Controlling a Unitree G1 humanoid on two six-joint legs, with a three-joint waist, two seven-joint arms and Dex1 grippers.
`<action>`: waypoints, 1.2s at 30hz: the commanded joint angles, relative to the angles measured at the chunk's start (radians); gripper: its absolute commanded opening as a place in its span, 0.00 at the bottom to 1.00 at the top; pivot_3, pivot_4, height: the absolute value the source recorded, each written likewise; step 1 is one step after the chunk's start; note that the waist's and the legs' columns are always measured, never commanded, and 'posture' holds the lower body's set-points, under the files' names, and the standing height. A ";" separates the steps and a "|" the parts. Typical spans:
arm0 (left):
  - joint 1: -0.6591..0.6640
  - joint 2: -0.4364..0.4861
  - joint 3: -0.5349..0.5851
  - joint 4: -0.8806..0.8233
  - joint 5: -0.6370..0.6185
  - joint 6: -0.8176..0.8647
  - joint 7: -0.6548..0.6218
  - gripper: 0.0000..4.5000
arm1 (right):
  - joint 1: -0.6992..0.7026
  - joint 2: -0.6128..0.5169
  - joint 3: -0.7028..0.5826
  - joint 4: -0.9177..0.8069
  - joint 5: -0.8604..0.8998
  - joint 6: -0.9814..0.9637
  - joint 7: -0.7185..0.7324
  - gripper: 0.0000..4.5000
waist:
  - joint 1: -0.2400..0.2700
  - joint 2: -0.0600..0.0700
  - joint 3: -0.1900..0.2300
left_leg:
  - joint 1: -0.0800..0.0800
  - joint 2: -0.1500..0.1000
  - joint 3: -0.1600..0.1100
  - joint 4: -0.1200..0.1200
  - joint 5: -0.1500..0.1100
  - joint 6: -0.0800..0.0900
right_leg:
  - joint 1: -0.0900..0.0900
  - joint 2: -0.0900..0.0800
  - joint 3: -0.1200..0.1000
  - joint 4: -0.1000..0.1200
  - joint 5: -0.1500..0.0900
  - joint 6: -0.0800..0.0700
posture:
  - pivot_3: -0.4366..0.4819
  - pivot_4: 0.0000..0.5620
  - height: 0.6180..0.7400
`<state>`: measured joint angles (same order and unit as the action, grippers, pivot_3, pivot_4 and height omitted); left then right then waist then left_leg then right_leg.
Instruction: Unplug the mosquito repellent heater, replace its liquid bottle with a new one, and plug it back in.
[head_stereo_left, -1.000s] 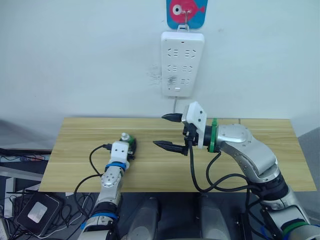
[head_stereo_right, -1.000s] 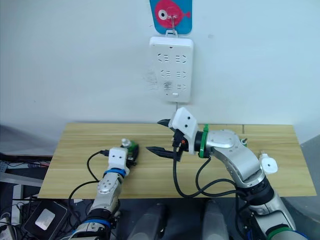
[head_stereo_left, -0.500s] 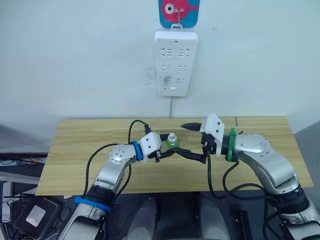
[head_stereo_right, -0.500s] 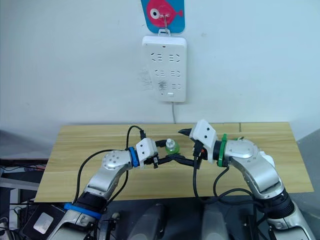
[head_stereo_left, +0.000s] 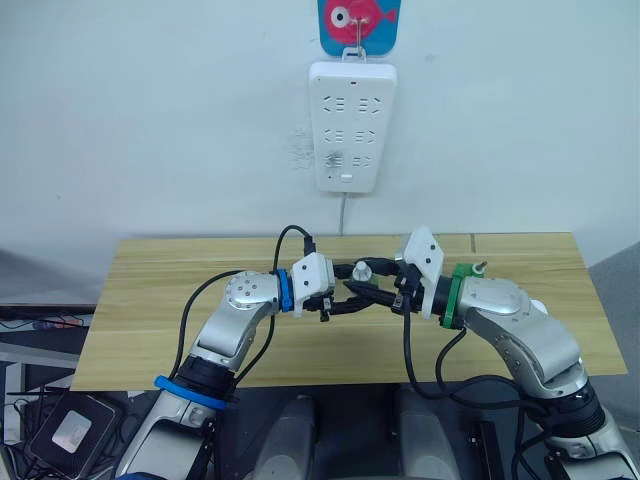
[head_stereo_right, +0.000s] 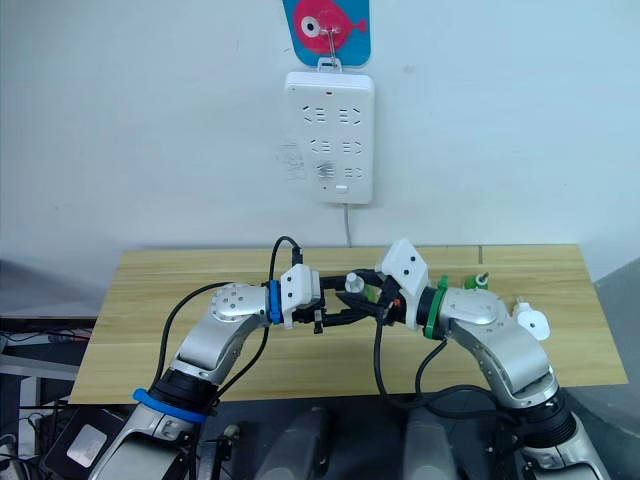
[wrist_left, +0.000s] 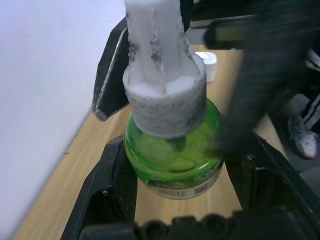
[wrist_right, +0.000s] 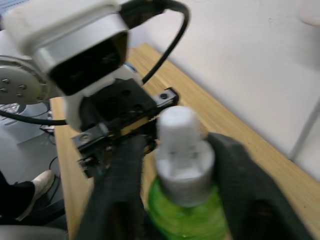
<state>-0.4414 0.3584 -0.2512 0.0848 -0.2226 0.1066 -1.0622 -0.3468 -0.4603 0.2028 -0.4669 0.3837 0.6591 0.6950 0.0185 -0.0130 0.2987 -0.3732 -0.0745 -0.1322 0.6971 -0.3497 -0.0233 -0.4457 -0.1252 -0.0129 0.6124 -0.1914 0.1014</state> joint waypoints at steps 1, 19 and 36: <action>0.012 0.004 -0.007 -0.041 -0.006 -0.007 -0.008 0.50 | 0.004 0.003 -0.005 -0.052 0.021 -0.030 0.015 0.24 | -0.001 0.000 0.000 | 0.000 0.000 0.000 0.000 0.000 0.000 | 0.000 0.000 0.000 0.000 0.000 0.000 | 0.52 0.47 1.00; 0.015 0.120 -0.111 -0.141 -0.076 -0.049 -0.341 0.50 | -0.262 -0.029 0.152 0.232 0.084 -0.225 0.657 0.24 | -0.003 0.000 -0.001 | -0.001 0.000 0.000 0.001 0.000 0.000 | 0.000 0.000 0.000 0.000 0.000 0.000 | 0.60 0.46 1.00; -0.016 0.106 -0.022 -0.056 -0.094 0.010 -0.239 0.50 | -0.037 -0.187 -0.058 0.054 0.085 -0.106 0.444 0.99 | 0.003 -0.002 -0.003 | -0.007 -0.001 0.000 0.005 0.000 0.000 | -0.006 -0.001 0.000 0.006 0.000 0.000 | 0.54 0.47 1.00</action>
<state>-0.4535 0.4737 -0.3026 0.0421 -0.3009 0.1058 -1.3260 -0.3946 -0.6520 0.1838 -0.3473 0.4524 0.5326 1.1994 0.0210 -0.0146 0.2961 -0.3798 -0.0750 -0.1313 0.7026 -0.3495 -0.0237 -0.4527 -0.1258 -0.0126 0.6200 -0.1909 0.1015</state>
